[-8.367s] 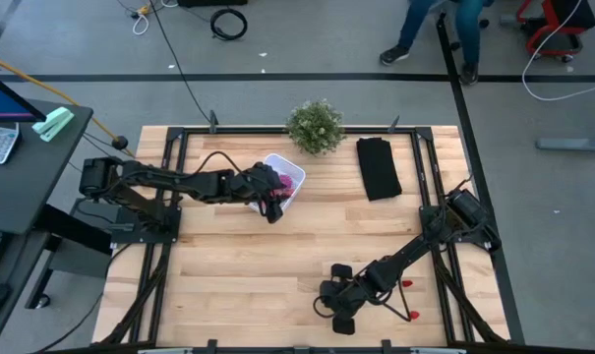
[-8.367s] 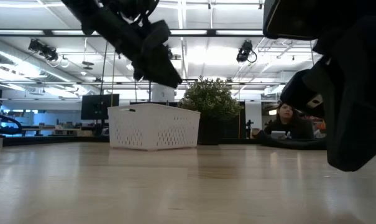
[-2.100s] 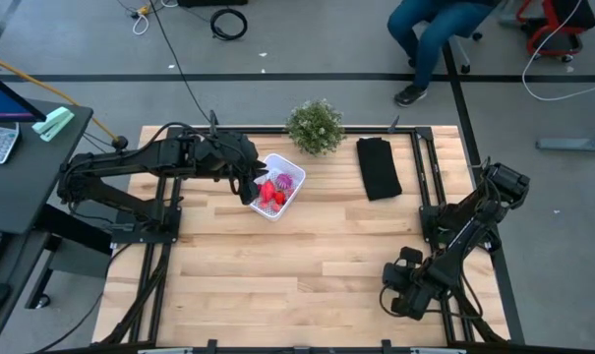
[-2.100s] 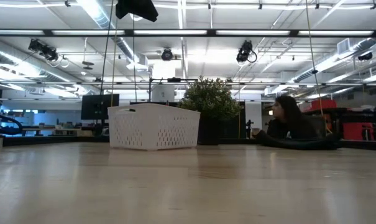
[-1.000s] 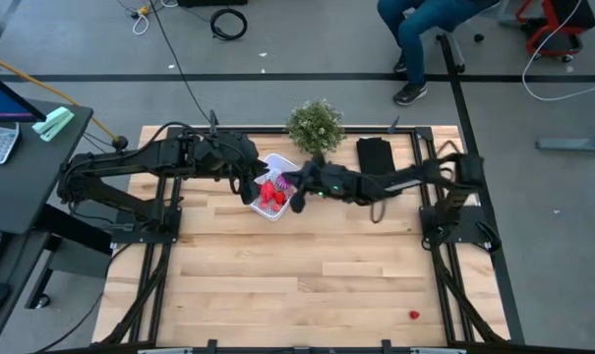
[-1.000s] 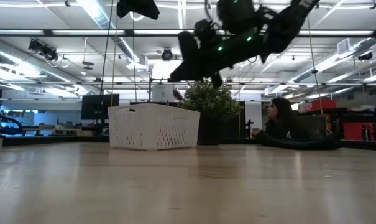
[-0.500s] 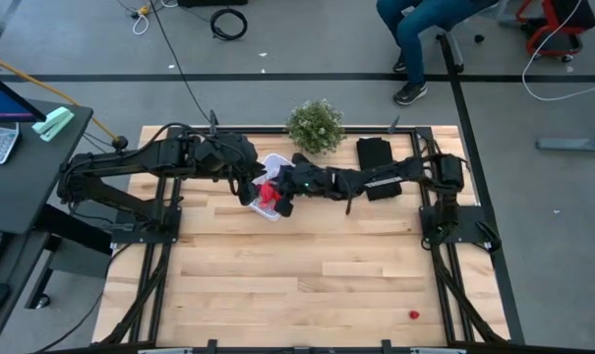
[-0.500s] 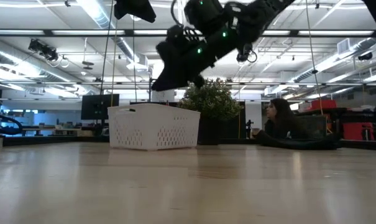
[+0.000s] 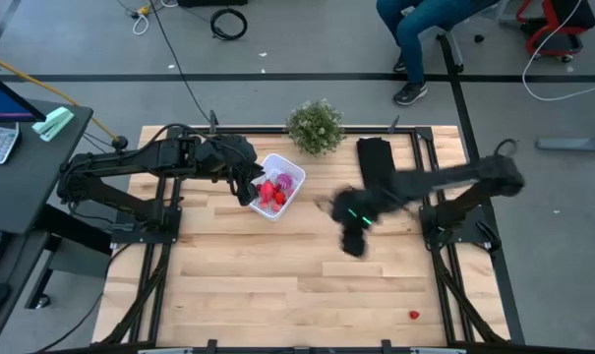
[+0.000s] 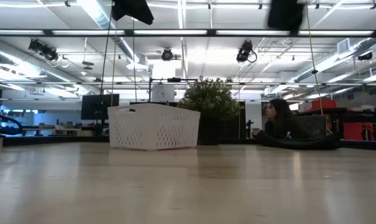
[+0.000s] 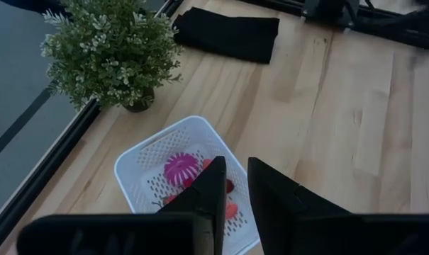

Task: Pick and placing Produce into tupperware
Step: Put the red raspberry into the white basket

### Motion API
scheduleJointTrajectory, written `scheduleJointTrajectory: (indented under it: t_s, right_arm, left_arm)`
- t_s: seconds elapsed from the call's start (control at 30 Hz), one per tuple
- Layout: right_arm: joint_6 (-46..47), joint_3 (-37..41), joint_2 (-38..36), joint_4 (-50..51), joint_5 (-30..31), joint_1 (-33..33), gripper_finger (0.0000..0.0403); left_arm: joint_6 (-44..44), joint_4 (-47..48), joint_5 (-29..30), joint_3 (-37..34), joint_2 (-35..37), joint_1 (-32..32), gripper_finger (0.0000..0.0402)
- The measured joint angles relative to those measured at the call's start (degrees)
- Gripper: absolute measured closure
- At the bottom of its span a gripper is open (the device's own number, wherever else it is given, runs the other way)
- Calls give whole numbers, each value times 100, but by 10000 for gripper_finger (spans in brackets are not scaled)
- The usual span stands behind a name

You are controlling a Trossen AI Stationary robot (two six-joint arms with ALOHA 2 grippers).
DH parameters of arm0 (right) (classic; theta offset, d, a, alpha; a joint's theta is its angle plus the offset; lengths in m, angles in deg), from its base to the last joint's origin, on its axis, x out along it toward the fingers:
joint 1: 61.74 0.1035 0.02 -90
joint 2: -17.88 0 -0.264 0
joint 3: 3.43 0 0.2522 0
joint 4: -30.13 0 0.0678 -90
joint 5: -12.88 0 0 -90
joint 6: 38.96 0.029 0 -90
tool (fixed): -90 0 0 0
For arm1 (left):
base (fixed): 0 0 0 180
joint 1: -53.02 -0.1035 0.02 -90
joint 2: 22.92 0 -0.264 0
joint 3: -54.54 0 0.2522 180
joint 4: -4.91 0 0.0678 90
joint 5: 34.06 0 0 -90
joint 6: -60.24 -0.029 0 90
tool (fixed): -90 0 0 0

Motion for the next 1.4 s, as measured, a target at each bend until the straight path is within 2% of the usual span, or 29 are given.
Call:
scheduleJointTrajectory:
  t_s: [0.17,0.3,0.37,0.5,0.6,0.9,1.2,1.4]
  right_arm:
    - [1342,654,-758,-229,1146,1896,277]
    - [2225,1380,-855,-481,1713,3315,274]
    - [2785,1718,-779,-685,1889,3852,272]
    - [4050,2236,-497,-1143,2230,4531,268]
    - [4580,2401,-264,-1210,1947,4804,268]
    - [4560,2497,180,-1217,565,4967,249]
    - [4284,2497,704,-1940,301,4971,204]
    - [4168,2497,1030,-1958,-69,4975,184]
  left_arm:
    - [0,72,0,0,0,0,331]
    - [-2,279,-1,0,0,47,328]
    - [1,512,2,0,0,110,329]
    - [52,919,-2,0,0,276,330]
    - [309,1000,-9,0,0,392,327]
    - [479,960,-3,0,0,601,324]
    - [649,957,4,0,0,612,328]
    - [649,957,4,0,0,612,324]
